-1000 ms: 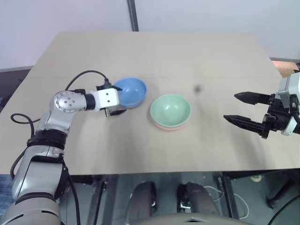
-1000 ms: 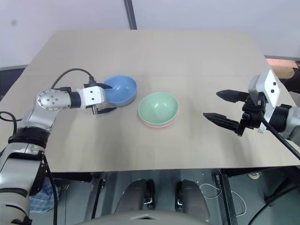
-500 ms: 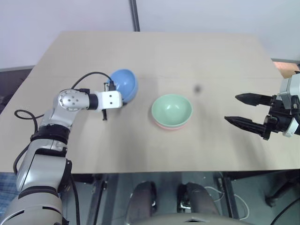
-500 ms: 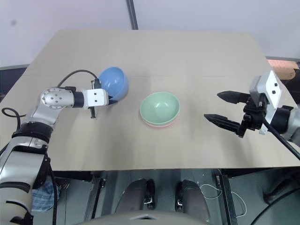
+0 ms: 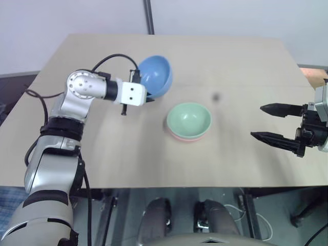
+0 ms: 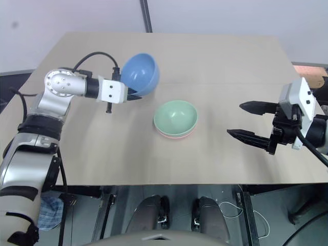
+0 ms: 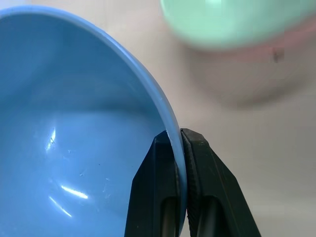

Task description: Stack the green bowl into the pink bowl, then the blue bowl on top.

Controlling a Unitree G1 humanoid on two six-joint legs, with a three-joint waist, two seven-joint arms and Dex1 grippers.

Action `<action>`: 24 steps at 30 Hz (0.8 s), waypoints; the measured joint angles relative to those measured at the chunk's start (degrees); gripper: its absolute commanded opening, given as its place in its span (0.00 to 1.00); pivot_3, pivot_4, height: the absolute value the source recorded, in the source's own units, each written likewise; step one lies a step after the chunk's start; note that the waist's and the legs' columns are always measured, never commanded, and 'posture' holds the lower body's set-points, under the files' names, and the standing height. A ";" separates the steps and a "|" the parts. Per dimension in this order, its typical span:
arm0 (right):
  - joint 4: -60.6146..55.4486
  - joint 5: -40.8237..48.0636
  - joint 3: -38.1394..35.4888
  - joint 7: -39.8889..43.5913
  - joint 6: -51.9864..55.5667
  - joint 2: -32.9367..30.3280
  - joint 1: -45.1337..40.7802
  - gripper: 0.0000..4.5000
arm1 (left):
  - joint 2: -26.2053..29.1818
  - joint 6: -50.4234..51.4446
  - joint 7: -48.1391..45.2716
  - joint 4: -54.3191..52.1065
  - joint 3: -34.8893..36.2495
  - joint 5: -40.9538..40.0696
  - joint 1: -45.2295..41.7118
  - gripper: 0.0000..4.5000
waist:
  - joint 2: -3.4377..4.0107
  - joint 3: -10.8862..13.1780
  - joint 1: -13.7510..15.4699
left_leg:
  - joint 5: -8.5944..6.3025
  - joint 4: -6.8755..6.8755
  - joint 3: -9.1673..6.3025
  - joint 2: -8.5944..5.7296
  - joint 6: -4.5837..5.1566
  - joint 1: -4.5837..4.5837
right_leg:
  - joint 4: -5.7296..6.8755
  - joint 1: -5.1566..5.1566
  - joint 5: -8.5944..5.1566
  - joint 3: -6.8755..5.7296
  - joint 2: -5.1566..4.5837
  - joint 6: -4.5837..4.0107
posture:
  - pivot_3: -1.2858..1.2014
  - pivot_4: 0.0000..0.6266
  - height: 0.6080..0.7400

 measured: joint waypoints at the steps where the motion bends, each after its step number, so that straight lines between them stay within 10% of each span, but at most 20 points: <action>1: 0.00 -0.07 0.00 0.01 -0.10 0.00 0.03 1.00 | -0.28 -0.06 -0.64 -0.91 -0.36 -0.49 -0.28 0.01 | 0.00 0.00 -0.11 | 0.00 0.00 0.01 0.01 0.00 0.00 | 0.01 0.00 0.00 0.02 0.02 0.00 | 0.52 0.24 1.00; 19: -0.35 0.16 0.19 -2.08 -0.22 0.16 0.10 1.00 | -6.07 -3.99 -12.28 -15.25 -6.64 -8.76 -3.39 0.01 | -0.01 0.01 -0.07 | 0.01 0.05 0.01 0.01 -0.02 0.03 | 0.04 0.01 -0.02 0.06 0.08 0.03 | 0.52 0.24 1.00; 24: -0.54 0.18 0.19 -2.52 -0.22 0.16 0.17 1.00 | -5.93 -4.14 -13.87 -15.25 -7.57 -9.56 -3.38 0.39 | -0.01 0.01 0.02 | 0.01 0.06 0.01 0.01 -0.01 0.04 | 0.05 0.02 -0.03 0.06 0.08 0.05 | 0.52 0.24 1.00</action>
